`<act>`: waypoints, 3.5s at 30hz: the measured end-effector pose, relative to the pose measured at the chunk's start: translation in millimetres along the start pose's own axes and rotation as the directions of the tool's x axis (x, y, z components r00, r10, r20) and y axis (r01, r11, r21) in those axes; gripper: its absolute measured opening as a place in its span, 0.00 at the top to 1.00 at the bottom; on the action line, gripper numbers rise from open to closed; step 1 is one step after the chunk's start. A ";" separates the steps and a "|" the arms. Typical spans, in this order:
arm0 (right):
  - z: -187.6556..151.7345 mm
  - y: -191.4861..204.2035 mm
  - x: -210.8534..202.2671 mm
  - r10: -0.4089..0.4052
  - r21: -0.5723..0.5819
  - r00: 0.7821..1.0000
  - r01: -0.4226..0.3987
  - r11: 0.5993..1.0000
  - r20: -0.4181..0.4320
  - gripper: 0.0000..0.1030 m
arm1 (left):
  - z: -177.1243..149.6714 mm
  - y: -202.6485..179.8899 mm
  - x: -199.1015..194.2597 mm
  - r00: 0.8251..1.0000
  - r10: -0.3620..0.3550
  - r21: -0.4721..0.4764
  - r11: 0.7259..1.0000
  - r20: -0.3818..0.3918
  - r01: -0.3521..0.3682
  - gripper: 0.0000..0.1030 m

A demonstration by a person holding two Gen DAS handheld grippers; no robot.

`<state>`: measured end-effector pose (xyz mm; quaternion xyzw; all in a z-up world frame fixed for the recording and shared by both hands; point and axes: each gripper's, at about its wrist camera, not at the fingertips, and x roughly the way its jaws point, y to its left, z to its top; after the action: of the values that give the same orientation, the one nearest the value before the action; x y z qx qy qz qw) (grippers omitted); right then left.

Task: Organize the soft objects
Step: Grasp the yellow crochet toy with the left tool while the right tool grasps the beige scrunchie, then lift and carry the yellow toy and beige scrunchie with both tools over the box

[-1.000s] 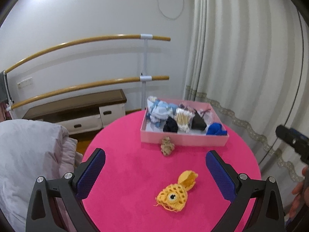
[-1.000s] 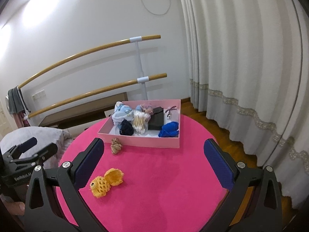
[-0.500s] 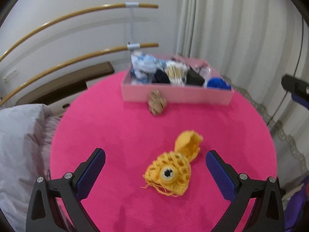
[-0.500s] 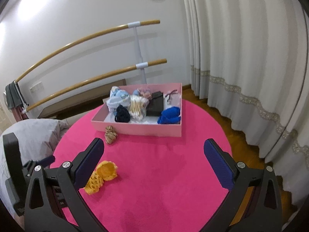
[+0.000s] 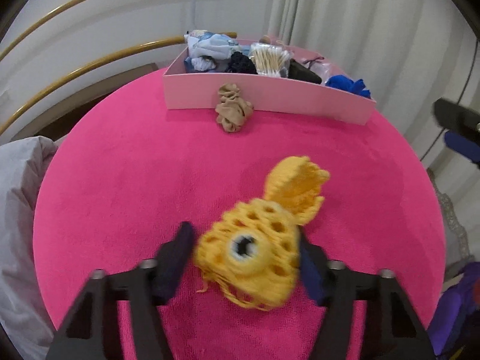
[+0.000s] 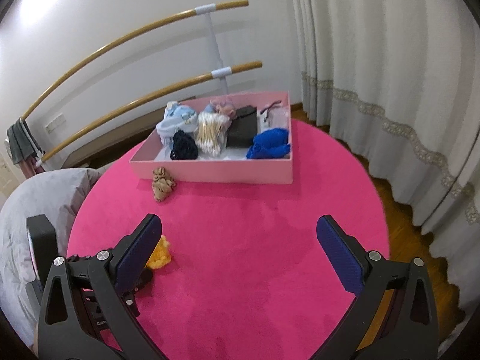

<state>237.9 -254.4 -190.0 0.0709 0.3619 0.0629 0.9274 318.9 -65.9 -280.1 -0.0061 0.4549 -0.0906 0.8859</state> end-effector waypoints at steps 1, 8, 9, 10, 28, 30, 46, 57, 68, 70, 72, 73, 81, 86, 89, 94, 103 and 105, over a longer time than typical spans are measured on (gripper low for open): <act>0.1 1.3 4.3 0.001 0.000 1.000 -0.001 1.000 -0.007 0.00 | 1.3 2.9 0.2 1.000 -0.004 -0.006 1.000 0.001 0.004 0.59; 5.3 21.4 45.7 0.032 -0.015 0.998 -0.032 0.999 -0.058 0.00 | 15.9 26.9 -4.7 0.998 0.042 -0.067 0.997 0.040 -0.040 0.71; 6.6 25.3 52.0 0.040 -0.016 0.997 -0.041 0.999 -0.064 0.00 | 18.4 30.7 -5.2 0.997 0.055 -0.076 0.996 0.049 -0.051 0.71; 8.2 30.1 59.3 0.045 -0.020 0.997 -0.046 0.999 -0.069 0.00 | 20.0 33.1 -5.7 0.996 0.065 -0.081 0.995 0.054 -0.060 0.71; 26.7 96.8 156.0 0.128 -0.064 0.975 -0.142 0.988 -0.180 0.41 | 35.9 77.2 1.9 0.985 0.155 -0.157 0.977 0.072 -0.142 0.71; 26.3 99.2 163.8 0.132 -0.065 0.972 -0.147 0.987 -0.193 0.48 | 37.5 78.4 3.8 0.985 0.154 -0.155 0.978 0.072 -0.142 0.71; 13.7 81.0 137.9 0.164 -0.074 0.973 -0.177 0.981 -0.163 0.79 | 35.9 67.1 -9.9 0.987 0.129 -0.130 0.985 0.096 -0.117 0.71; 13.9 50.5 61.0 0.146 -0.069 0.987 -0.151 0.986 -0.070 0.79 | 32.9 40.8 -41.5 0.986 0.096 -0.088 0.993 0.140 -0.084 0.71; 11.2 36.2 0.4 0.140 -0.066 0.990 -0.139 0.988 0.012 0.79 | 22.4 16.9 -84.2 0.980 0.066 -0.050 0.997 0.186 -0.057 0.71; 10.7 35.2 -6.1 0.140 -0.066 0.990 -0.138 0.988 0.023 0.79 | 21.1 13.5 -90.5 0.979 0.066 -0.048 0.997 0.192 -0.058 0.71; 10.6 33.8 -11.5 0.143 -0.065 0.989 -0.141 0.988 0.031 0.79 | 20.2 10.4 -96.6 0.978 0.067 -0.045 0.997 0.198 -0.060 0.71; 10.6 33.1 -13.6 0.146 -0.064 0.989 -0.143 0.988 0.035 0.79 | 19.9 9.0 -99.3 0.977 0.067 -0.045 0.997 0.201 -0.060 0.71; 17.1 35.9 -24.8 0.154 -0.076 0.986 -0.149 0.986 0.062 0.79 | 24.2 4.5 -118.2 0.971 0.068 -0.038 0.997 0.228 -0.061 0.71; 29.1 39.1 -29.6 0.161 -0.093 0.984 -0.153 0.984 0.082 0.79 | 34.0 3.7 -127.2 0.966 0.071 -0.034 0.997 0.250 -0.064 0.71; 38.0 40.6 -29.7 0.160 -0.102 0.983 -0.151 0.983 0.093 0.79 | 44.0 3.8 -132.9 0.960 0.072 -0.032 0.997 0.272 -0.066 0.71; 60.8 41.0 -28.9 0.164 -0.114 0.980 -0.151 0.982 0.115 0.79 | 69.2 6.1 -136.2 0.951 0.070 -0.034 0.997 0.300 -0.063 0.71; 115.0 38.6 -6.6 0.138 -0.143 0.985 -0.123 0.982 0.101 0.79 | 132.4 10.7 -117.5 0.953 0.034 -0.043 0.999 0.302 -0.022 0.71; 128.1 35.3 5.6 0.133 -0.139 0.988 -0.121 0.983 0.080 0.79 | 147.9 11.2 -108.8 0.957 0.021 -0.043 0.999 0.289 -0.009 0.71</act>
<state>326.8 -229.8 -94.3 0.0345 0.3100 0.1430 0.9393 378.0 -47.4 -106.8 -0.0340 0.3222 -0.0728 0.9433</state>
